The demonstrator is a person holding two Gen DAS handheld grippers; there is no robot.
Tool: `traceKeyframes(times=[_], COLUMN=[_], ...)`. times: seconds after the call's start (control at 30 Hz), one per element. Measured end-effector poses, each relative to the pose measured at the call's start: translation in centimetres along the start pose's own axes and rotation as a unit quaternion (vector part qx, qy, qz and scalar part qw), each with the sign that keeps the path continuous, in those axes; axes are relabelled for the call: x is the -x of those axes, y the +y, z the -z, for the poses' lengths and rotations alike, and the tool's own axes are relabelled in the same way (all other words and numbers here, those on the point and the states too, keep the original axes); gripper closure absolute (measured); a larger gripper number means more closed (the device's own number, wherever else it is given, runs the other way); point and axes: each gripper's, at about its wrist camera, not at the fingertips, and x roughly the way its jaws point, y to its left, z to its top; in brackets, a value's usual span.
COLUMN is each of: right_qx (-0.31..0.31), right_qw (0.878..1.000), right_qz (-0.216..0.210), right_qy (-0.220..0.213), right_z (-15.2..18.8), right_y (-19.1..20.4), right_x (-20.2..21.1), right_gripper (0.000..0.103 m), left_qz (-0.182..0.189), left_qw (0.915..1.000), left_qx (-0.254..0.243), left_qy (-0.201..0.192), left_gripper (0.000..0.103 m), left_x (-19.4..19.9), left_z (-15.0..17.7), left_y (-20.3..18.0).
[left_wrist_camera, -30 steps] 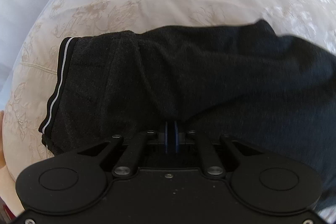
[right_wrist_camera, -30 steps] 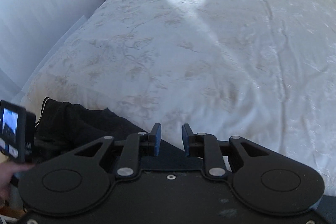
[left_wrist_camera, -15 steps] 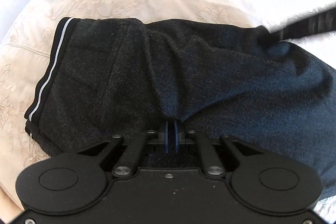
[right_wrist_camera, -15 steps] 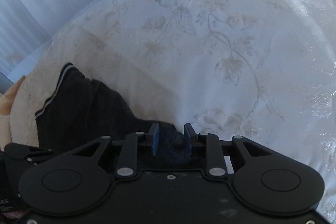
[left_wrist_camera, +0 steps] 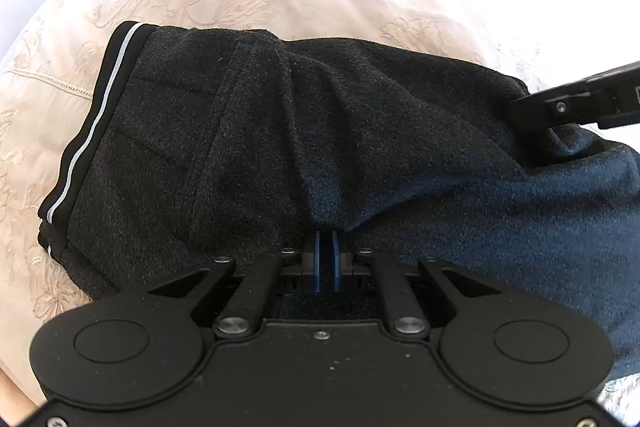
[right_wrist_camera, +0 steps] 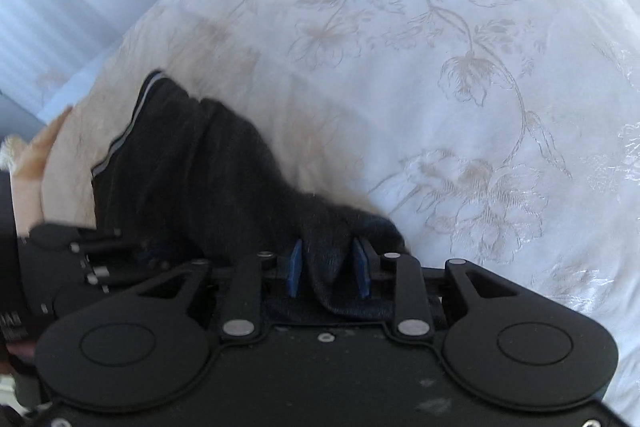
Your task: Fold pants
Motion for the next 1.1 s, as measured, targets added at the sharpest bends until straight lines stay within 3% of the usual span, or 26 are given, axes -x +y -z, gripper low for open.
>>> traceKeyframes(times=[0.13,0.23,0.3,0.4,0.47,0.6,0.77,0.93,1.0,1.03,1.1], right_qx=[-0.016,-0.069,-0.113,-0.210,-0.220,-0.181,-0.085,0.001,0.038,0.055,0.051], right_qw=[0.998,0.993,0.988,0.968,0.966,0.975,0.993,0.998,0.999,0.998,0.991], right_qz=[-0.037,-0.075,-0.105,-0.109,-0.079,-0.079,-0.060,-0.068,-0.025,0.027,0.121], right_qy=[0.044,0.062,0.026,-0.090,-0.108,-0.105,-0.055,-0.006,0.006,0.004,0.006], right_z=[-0.7,-0.8,-1.5,-3.1,-4.7,-6.0,-3.8,-2.0,-2.1,-2.3,-3.2], right_y=[-1.1,-2.0,-3.0,-5.1,-5.8,-5.4,-2.2,1.4,2.3,2.3,1.1], right_x=[-1.6,-2.7,-2.2,-0.3,-0.2,1.3,2.7,0.7,-1.1,-2.1,-4.4], right_gripper=[0.069,0.068,0.072,0.100,0.100,0.091,0.090,0.090,0.095,0.100,0.098], left_qz=[0.003,0.001,0.002,-0.003,-0.007,-0.008,-0.036,-0.058,-0.059,-0.062,-0.069], left_qw=[1.0000,1.0000,0.9999,0.9999,0.9999,0.9999,0.9977,0.9963,0.9961,0.9963,0.9963], left_qx=[-0.001,-0.002,0.003,-0.003,-0.009,-0.005,0.018,0.053,0.052,0.043,0.028], left_qy=[-0.002,-0.005,-0.010,-0.012,-0.012,-0.013,-0.054,0.034,0.040,0.040,0.041], left_gripper=[0.087,0.087,0.087,0.087,0.087,0.085,0.085,0.084,0.085,0.085,0.085], left_x=[0.0,0.1,0.8,0.8,1.0,2.0,3.5,1.2,1.1,1.3,1.8], left_z=[0.1,0.2,0.0,0.0,0.0,-0.4,-0.9,0.6,1.7,2.0,1.9], left_y=[0.0,-0.1,-0.1,-0.3,-0.5,0.0,2.4,5.5,6.1,6.0,5.5])
